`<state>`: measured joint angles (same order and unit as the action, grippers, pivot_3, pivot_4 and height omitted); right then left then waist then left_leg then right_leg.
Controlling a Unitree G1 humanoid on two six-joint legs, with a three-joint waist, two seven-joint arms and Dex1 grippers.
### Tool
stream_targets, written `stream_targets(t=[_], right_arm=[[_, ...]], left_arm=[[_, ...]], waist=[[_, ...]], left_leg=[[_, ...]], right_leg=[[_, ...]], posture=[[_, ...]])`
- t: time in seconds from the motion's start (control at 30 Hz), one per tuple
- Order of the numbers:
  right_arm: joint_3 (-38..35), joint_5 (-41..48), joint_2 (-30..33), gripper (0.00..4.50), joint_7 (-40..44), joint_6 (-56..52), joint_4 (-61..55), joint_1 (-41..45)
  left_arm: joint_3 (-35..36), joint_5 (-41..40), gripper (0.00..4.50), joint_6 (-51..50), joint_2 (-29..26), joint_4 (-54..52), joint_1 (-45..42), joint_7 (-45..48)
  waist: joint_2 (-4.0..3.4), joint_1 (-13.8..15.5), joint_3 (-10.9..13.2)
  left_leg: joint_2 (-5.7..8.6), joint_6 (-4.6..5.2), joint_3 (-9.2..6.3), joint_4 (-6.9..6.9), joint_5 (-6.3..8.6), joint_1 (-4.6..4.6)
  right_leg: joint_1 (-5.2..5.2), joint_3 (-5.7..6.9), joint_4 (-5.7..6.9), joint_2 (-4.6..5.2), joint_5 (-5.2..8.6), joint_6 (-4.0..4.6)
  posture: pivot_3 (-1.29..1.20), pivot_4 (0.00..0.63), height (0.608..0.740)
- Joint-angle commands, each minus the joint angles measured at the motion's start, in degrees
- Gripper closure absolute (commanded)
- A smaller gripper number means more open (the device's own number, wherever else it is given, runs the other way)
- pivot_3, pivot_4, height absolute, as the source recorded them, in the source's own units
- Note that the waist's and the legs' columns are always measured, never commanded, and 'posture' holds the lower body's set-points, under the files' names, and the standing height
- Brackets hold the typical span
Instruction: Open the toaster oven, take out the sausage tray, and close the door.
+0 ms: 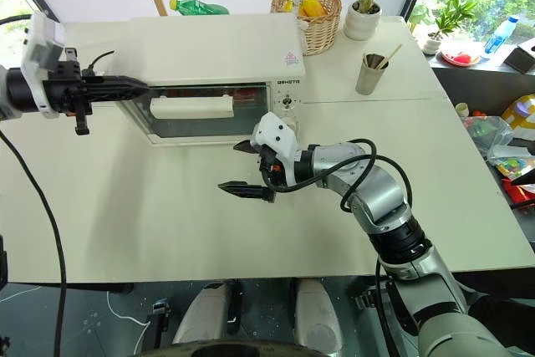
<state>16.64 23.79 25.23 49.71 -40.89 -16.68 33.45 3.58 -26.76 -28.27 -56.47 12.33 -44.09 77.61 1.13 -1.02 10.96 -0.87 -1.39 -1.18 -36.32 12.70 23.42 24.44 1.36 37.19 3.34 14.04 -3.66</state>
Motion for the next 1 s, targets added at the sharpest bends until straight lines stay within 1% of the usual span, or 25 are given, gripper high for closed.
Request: stream_targets(t=[0.03, 0.1, 0.17, 0.23, 0.3, 0.4, 0.5, 0.63, 0.7, 0.73, 0.87, 1.0], right_arm=[[-1.1, 0.8, -0.5, 0.0, -0.5, 0.4, -2.9, 0.2], [-1.0, 0.9, -0.5, 0.0, -0.7, 0.4, -3.0, 0.2], [-0.8, 0.1, -0.7, 0.0, -0.9, 1.0, -2.0, 1.0], [-1.2, -0.5, -1.0, 0.0, -1.1, 1.6, -0.3, 2.4], [-1.5, -0.8, -1.1, 0.0, -1.2, 2.0, 0.9, 3.2], [-2.2, -2.5, -1.5, 0.0, -1.9, 4.1, 4.9, 5.3], [-2.6, -3.4, -1.9, 0.0, -2.0, 5.7, 7.6, 7.0], [-2.8, -3.7, -2.5, 0.0, -1.2, 6.9, 10.0, 9.2], [-2.8, -3.7, -2.6, 0.0, -0.7, 7.4, 10.8, 9.9], [-2.7, -3.8, -2.7, 0.0, -0.5, 7.5, 11.1, 10.1], [-2.6, -3.9, -3.4, 0.0, 0.6, 8.2, 11.9, 11.9], [-3.1, -2.3, -3.9, 0.0, 1.8, 7.0, 9.4, 12.9]], left_arm=[[1.2, 0.9, 4.47, 1.8, -0.5, 0.7, -0.6, 0.3], [1.5, 0.5, 4.47, 1.3, -0.4, 1.1, -1.4, 0.2], [2.6, -1.6, 4.47, -1.4, -0.6, 1.1, -2.7, 0.7], [4.2, -5.2, 4.47, -6.4, -1.8, 0.1, -3.3, 2.5], [5.2, -7.4, 4.47, -9.5, -3.1, -1.0, -2.7, 4.0], [7.7, -8.6, 4.47, -11.4, -4.8, -1.9, -0.9, 3.2], [9.9, -9.4, 3.64, -12.7, -6.6, -3.5, 2.0, 3.1], [13.9, -10.5, 1.62, -12.9, -9.1, -6.5, 7.7, 3.5], [15.4, -11.1, 0.5, -13.1, -10.1, -7.8, 9.9, 3.8], [16.0, -11.4, 0.03, -13.2, -10.4, -8.2, 10.7, 3.8], [18.5, -9.7, 0.03, -9.7, -11.5, -9.8, 15.8, 3.2], [18.7, -9.8, 0.03, -8.4, -11.0, -10.3, 16.9, 2.0]], waist=[[0.0, 0.1, 0.0], [0.0, 0.1, 0.0], [0.04, 0.2, 0.0], [0.05, 0.1, 0.0], [0.05, -0.1, 0.0], [0.05, -0.2, 0.0], [0.05, -0.1, 0.0], [0.05, -0.1, 0.0], [0.05, -0.1, 0.0], [0.05, 0.0, 0.0], [0.04, 0.0, 0.0], [0.05, 0.1, 0.0]], left_leg=[[0.0, 0.0, 0.0, 0.0, 0.0, 0.0], [0.0, 0.0, 0.0, -0.01, 0.0, 0.01], [0.0, 0.0, 0.0, -0.01, 0.0, 0.01], [0.0, 0.0, -0.01, -0.02, 0.0, 0.02], [0.0, 0.0, 0.0, -0.03, 0.0, 0.02], [-0.01, 0.0, -0.01, 0.0, 0.0, -0.01], [-0.04, 0.0, -0.02, 0.01, 0.0, -0.02], [-0.05, 0.0, -0.01, 0.03, 0.0, -0.01], [-0.06, 0.0, -0.01, 0.04, 0.0, -0.01], [-0.06, 0.0, -0.01, 0.04, 0.0, -0.01], [-0.05, 0.0, 0.02, 0.04, 0.0, -0.01], [-0.05, 0.0, 0.0, 0.04, 0.0, -0.01]], right_leg=[[0.0, 0.0, 0.0, 0.0, 0.0, 0.0], [0.0, 0.0, 0.0, 0.0, 0.0, 0.0], [0.0, 0.0, -0.01, 0.01, 0.0, 0.0], [0.0, 0.0, -0.01, 0.0, 0.0, 0.0], [0.0, 0.0, 0.0, 0.01, 0.0, -0.01], [0.0, 0.0, 0.0, -0.01, 0.0, 0.0], [0.0, 0.0, 0.0, -0.04, 0.0, 0.0], [0.02, -0.02, 0.0, -0.03, 0.0, 0.0], [0.02, -0.02, 0.0, -0.03, 0.01, 0.01], [0.02, -0.02, 0.0, -0.03, 0.01, 0.01], [0.02, -0.03, -0.01, 0.02, 0.01, 0.01], [0.02, -0.02, -0.01, 0.01, 0.01, 0.02]], posture=[[0.0, 0.15, 0.74], [0.0, 0.15, 0.74], [0.0, 0.15, 0.74], [0.0, 0.15, 0.74], [0.0, 0.15, 0.74], [0.0, 0.15, 0.74], [0.0, 0.15, 0.74], [0.0, 0.15, 0.74], [0.0, 0.15, 0.74], [0.0, 0.15, 0.74], [0.0, 0.15, 0.74], [0.0, 0.15, 0.74]])
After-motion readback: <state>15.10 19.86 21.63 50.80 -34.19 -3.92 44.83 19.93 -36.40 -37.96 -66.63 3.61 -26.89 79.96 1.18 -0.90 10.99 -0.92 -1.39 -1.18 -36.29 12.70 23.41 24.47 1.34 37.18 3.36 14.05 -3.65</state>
